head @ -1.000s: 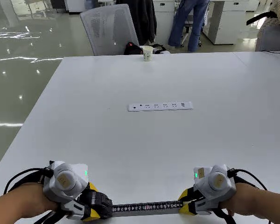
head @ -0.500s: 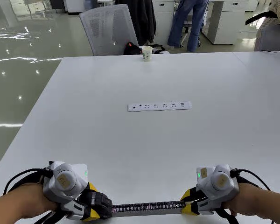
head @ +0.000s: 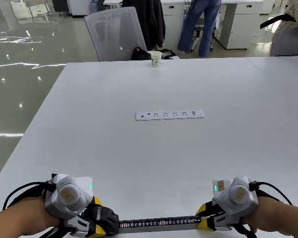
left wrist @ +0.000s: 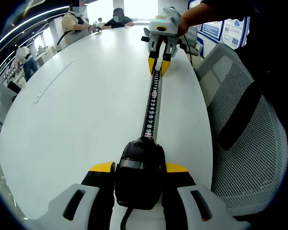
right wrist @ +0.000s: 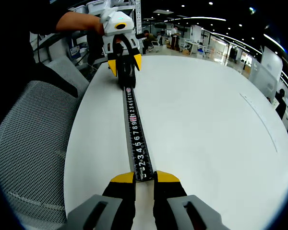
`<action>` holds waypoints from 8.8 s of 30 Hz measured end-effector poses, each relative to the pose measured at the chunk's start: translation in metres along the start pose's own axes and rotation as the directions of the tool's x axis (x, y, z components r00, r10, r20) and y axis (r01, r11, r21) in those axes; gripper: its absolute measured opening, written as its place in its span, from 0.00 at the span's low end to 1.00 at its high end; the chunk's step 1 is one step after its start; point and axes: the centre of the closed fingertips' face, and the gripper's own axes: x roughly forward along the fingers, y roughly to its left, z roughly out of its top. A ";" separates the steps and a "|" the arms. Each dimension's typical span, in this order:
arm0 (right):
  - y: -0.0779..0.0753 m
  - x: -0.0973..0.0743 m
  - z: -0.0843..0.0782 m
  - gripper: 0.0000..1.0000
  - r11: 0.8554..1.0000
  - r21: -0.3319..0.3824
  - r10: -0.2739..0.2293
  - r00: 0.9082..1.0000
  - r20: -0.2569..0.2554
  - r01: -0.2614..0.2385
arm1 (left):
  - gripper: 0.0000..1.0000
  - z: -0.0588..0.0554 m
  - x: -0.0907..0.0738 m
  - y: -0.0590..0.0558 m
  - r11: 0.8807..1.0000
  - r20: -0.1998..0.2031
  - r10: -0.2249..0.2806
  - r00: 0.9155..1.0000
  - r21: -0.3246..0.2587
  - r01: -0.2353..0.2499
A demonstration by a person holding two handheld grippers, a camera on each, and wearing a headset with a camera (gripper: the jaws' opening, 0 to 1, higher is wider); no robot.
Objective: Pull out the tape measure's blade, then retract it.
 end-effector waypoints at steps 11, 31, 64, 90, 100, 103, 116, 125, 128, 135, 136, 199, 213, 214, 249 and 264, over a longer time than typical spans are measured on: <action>-0.001 -0.004 -0.005 0.10 1.000 0.002 -0.004 1.000 -0.004 0.004 | 0.32 0.000 0.000 0.000 1.000 -0.003 0.001 1.000 0.001 -0.001; -0.003 -0.010 -0.013 0.10 1.000 0.018 -0.006 1.000 -0.005 0.007 | 0.32 0.000 0.001 0.001 1.000 -0.004 0.000 1.000 0.000 0.000; -0.005 -0.008 -0.010 0.16 0.999 -0.032 -0.014 0.997 -0.071 0.011 | 0.35 0.000 0.001 0.002 1.000 -0.002 -0.014 1.000 -0.027 0.014; 0.001 -0.013 -0.010 0.37 1.000 -0.031 -0.005 0.993 -0.117 0.001 | 0.69 -0.005 -0.006 0.000 0.995 -0.014 -0.032 0.999 -0.094 0.031; 0.002 -0.015 -0.012 0.45 1.000 0.006 -0.020 0.992 -0.128 0.021 | 0.83 -0.010 -0.009 -0.005 0.981 -0.008 -0.051 0.999 -0.188 0.048; 0.000 -0.015 -0.012 0.48 0.999 0.023 -0.026 0.992 -0.122 0.029 | 0.88 -0.011 -0.009 -0.006 0.977 -0.002 -0.048 0.999 -0.210 0.046; 0.005 -0.022 -0.013 0.70 0.989 0.133 -0.053 0.996 -0.069 0.061 | 0.99 -0.011 -0.011 -0.012 0.955 0.046 -0.032 0.998 -0.293 0.044; 0.006 -0.029 -0.019 0.88 0.956 0.271 -0.107 0.994 -0.025 0.110 | 0.99 -0.006 -0.024 0.019 0.914 0.146 0.183 0.972 -0.391 -0.113; 0.003 -0.033 -0.022 0.94 0.940 0.313 -0.140 0.990 -0.009 0.136 | 0.99 -0.009 -0.028 0.019 0.905 0.163 0.205 0.965 -0.408 -0.123; -0.005 -0.048 -0.025 0.99 0.905 0.377 -0.225 0.974 0.033 0.196 | 0.99 -0.018 -0.029 0.017 0.876 0.181 0.237 0.955 -0.465 -0.129; -0.005 -0.049 -0.026 0.99 0.903 0.382 -0.229 0.973 0.038 0.197 | 0.99 -0.018 -0.029 0.017 0.873 0.182 0.243 0.953 -0.469 -0.133; 0.033 -0.105 -0.081 0.99 0.820 0.450 -0.413 0.910 0.039 0.353 | 0.99 -0.061 -0.056 -0.012 0.784 0.193 0.389 0.901 -0.583 -0.214; 0.038 -0.105 -0.087 0.99 0.827 0.438 -0.398 0.917 0.011 0.353 | 0.99 -0.066 -0.052 -0.011 0.772 0.117 0.399 0.910 -0.577 -0.265; 0.038 -0.104 -0.088 0.99 0.828 0.432 -0.398 0.917 0.005 0.357 | 0.99 -0.065 -0.052 -0.011 0.771 0.117 0.401 0.909 -0.579 -0.266; 0.018 -0.100 -0.049 0.99 0.910 0.325 -0.266 0.964 -0.018 0.257 | 0.99 0.003 -0.033 -0.009 0.720 0.185 0.493 0.850 -0.635 -0.280; 0.000 -0.098 -0.036 0.99 0.933 0.259 -0.249 0.968 -0.032 0.249 | 0.99 0.002 -0.033 0.003 0.598 0.136 0.597 0.790 -0.732 -0.325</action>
